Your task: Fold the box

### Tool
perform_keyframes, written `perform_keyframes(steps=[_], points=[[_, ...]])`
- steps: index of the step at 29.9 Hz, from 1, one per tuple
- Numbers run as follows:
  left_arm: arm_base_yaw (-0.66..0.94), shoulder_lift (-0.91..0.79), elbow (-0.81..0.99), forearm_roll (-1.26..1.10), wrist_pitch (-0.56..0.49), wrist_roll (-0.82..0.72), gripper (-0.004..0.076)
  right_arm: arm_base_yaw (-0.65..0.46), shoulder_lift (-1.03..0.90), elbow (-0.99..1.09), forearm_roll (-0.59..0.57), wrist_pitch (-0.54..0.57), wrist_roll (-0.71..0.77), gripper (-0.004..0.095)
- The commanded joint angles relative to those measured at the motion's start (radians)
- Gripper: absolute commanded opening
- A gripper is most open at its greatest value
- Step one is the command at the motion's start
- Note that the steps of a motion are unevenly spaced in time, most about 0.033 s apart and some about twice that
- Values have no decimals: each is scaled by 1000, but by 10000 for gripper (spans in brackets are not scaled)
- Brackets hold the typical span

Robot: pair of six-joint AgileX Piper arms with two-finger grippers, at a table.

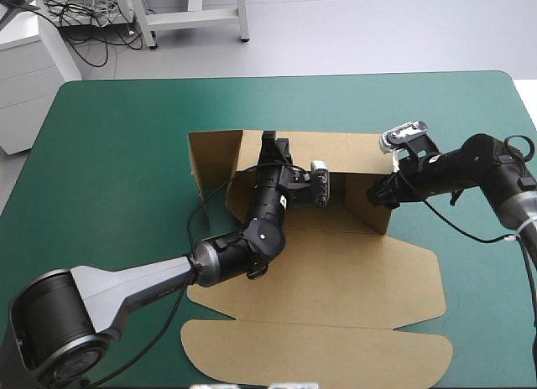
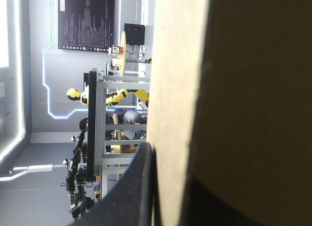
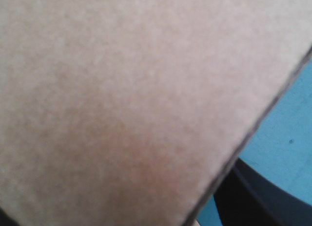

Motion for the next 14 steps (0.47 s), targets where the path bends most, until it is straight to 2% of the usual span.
perform_keyframes(steps=[1,3,6,7,8,14], points=[[-1,-21,2,48,-49,-44,-10,12,-36,-26,89,-40,10,531],[-1,-21,2,48,-49,-57,-10,12,-36,-26,89,-49,10,423],[-1,-21,2,48,-49,-91,-10,12,-36,-26,89,-84,-1,169],[-1,-21,2,48,-49,-100,-10,12,-36,-26,89,-107,-6,57],[-1,-21,2,48,-49,-108,-10,12,-36,-26,89,-124,-6,-5],[-1,-21,2,48,-49,-115,-10,12,-36,-26,141,-210,-32,-5]])
